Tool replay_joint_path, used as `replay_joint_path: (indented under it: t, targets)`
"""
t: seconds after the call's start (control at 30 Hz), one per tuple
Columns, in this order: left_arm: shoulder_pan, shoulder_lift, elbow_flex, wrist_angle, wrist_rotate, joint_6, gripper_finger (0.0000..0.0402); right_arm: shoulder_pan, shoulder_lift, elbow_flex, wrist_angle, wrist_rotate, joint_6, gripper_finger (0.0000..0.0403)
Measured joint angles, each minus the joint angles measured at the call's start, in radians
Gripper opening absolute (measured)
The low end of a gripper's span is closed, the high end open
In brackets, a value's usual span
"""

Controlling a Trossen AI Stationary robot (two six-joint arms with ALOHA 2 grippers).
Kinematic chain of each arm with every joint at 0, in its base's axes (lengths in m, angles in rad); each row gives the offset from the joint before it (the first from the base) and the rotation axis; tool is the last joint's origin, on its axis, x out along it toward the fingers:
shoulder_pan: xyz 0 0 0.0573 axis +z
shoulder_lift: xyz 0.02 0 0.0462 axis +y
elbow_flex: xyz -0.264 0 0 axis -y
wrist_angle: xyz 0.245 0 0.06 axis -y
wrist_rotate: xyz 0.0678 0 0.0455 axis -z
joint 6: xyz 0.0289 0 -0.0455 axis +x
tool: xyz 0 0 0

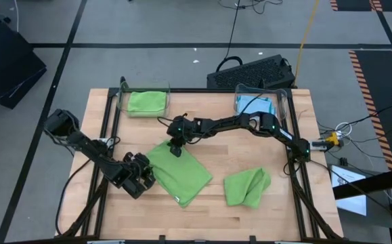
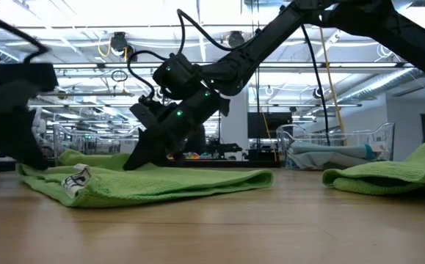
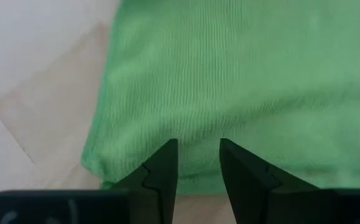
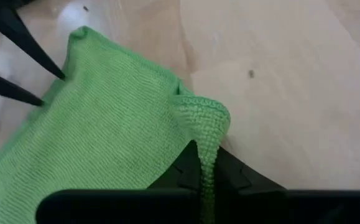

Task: Fold microfiber towels
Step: Fold the left green microfiber cloth

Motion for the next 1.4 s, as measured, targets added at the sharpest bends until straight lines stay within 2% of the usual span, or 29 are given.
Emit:
replay_joint_path:
  t: [0.17, 0.23, 0.33, 0.6, 0.67, 0.77, 0.9, 1.17, 1.4]
  targets:
    - [-0.018, -0.073, 0.000, -0.008, -0.142, -0.084, 0.0123, 0.004, -0.001, 0.000, -0.021, 0.024, -0.026, 0.0004]
    - [-0.031, -0.097, 0.000, -0.008, -0.156, -0.132, 0.0134, 0.007, -0.002, 0.000, -0.033, 0.042, -0.038, 0.0003]
    - [-0.042, -0.112, 0.001, -0.037, -0.148, -0.244, 0.0173, 0.012, -0.002, 0.001, -0.042, 0.058, -0.053, 0.0003]
    - [-0.013, -0.111, 0.001, -0.308, 0.012, -0.650, 0.0318, 0.019, -0.002, 0.001, -0.039, 0.061, -0.083, 0.0001]
    - [-0.004, -0.111, 0.001, -0.341, 0.070, -0.712, 0.0338, 0.019, -0.002, 0.001, -0.039, 0.061, -0.090, 0.0001]
    - [0.011, -0.111, 0.000, -0.319, 0.120, -0.718, 0.0349, 0.015, -0.002, 0.001, -0.040, 0.059, -0.101, 0.0001]
    - [0.027, -0.111, -0.002, -0.228, 0.130, -0.664, 0.0330, 0.014, -0.002, 0.001, -0.040, 0.056, -0.108, 0.0001]
    - [0.087, -0.101, -0.068, -0.140, 0.141, -0.640, 0.0243, 0.014, -0.002, 0.001, -0.040, 0.056, -0.116, 0.0000]
    - [0.090, -0.096, -0.076, -0.104, 0.083, -0.579, 0.0164, 0.014, -0.002, 0.001, -0.038, 0.057, -0.116, 0.0000]
